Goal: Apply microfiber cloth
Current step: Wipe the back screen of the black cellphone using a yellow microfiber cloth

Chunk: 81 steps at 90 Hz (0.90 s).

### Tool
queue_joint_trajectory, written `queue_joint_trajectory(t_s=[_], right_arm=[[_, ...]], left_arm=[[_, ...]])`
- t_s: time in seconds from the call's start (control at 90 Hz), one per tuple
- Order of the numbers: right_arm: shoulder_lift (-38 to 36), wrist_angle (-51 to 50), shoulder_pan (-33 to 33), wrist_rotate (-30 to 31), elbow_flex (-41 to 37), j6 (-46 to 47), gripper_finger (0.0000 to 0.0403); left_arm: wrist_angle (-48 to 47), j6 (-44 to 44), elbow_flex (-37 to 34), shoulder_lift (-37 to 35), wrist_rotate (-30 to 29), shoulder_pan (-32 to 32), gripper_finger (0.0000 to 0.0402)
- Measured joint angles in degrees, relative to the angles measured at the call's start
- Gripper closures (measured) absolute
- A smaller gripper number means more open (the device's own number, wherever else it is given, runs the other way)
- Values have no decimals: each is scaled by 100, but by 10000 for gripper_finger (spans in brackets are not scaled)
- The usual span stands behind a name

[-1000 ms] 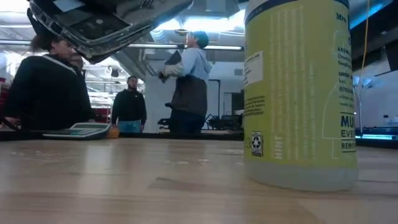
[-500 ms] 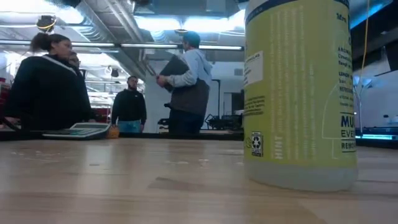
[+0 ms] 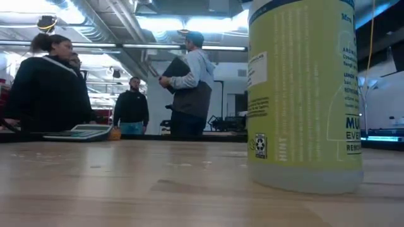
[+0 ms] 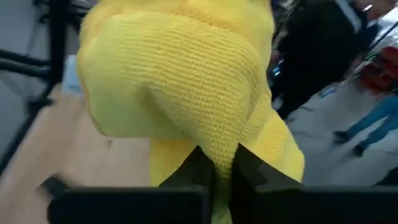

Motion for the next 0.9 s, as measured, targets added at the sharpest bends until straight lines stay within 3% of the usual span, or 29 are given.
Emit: queue_joint_trajectory(t_s=[0.1, 0.267, 0.367, 0.556, 0.689, 0.9], right_arm=[[246, 613, -508, -359, -111, -450, 402], [698, 929, -1318, -304, -132, -691, 402], [877, 926, -1646, -299, -122, -645, 402], [1079, 995, -1684, -645, -111, -643, 402], [1092, 917, -1652, -152, 16, -1134, 402], [1094, 934, -1660, 287, 855, -1846, 402]], left_arm=[[12, 1, 0, 0, 279, 311, 384], [691, 300, -7, 2, 1208, 703, 384], [1062, 500, -24, 6, 1440, 801, 384], [1101, 631, -31, 11, 1444, 765, 384], [1137, 773, -18, 11, 1514, 789, 384], [1215, 889, 26, -29, 1666, 768, 384]])
